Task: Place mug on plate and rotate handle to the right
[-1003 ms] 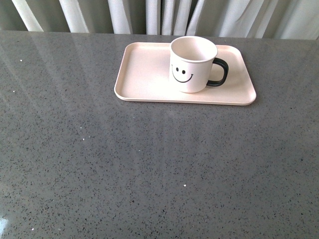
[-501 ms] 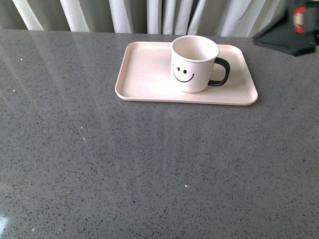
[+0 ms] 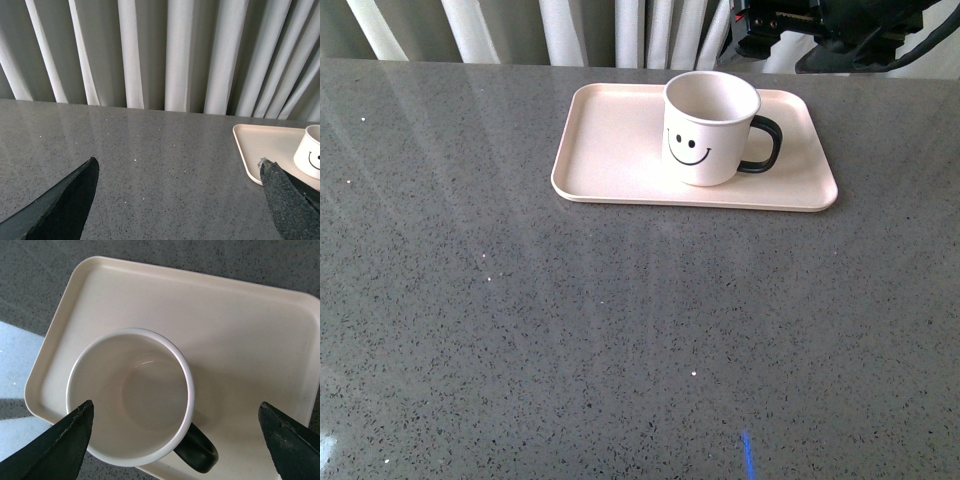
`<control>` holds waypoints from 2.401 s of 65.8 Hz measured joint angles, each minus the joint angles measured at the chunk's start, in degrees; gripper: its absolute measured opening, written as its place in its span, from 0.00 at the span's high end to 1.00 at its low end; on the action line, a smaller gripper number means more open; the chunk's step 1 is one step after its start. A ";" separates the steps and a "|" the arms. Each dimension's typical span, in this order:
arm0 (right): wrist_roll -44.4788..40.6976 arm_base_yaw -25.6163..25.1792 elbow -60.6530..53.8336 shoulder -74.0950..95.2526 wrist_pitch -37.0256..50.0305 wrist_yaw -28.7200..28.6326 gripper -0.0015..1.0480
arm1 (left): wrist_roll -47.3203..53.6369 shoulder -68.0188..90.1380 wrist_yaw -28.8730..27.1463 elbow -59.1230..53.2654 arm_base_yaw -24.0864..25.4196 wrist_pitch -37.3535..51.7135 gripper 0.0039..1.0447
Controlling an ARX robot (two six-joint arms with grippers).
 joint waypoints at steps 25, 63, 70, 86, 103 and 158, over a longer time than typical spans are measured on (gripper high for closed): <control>2.12 0.00 1.92 2.36 -1.68 -0.15 0.09 | 0.00 -0.02 0.00 0.00 0.00 0.00 0.09; 4.48 0.63 9.20 8.96 -5.64 1.36 0.34 | 0.00 -0.02 0.00 0.00 0.00 0.00 0.09; 5.14 0.66 10.10 9.94 -6.45 1.22 0.56 | 0.00 -0.02 0.00 0.00 0.00 0.00 0.09; 6.93 0.59 11.21 11.45 -7.63 0.61 0.98 | 0.00 -0.02 0.00 0.00 0.00 0.00 0.09; 4.17 -0.26 12.63 11.30 -9.81 0.68 0.98 | 0.00 -0.02 0.00 0.00 0.00 0.00 0.09; -25.44 -1.31 25.66 14.93 -24.26 0.57 0.98 | 0.00 -0.02 0.00 0.00 0.00 0.00 0.09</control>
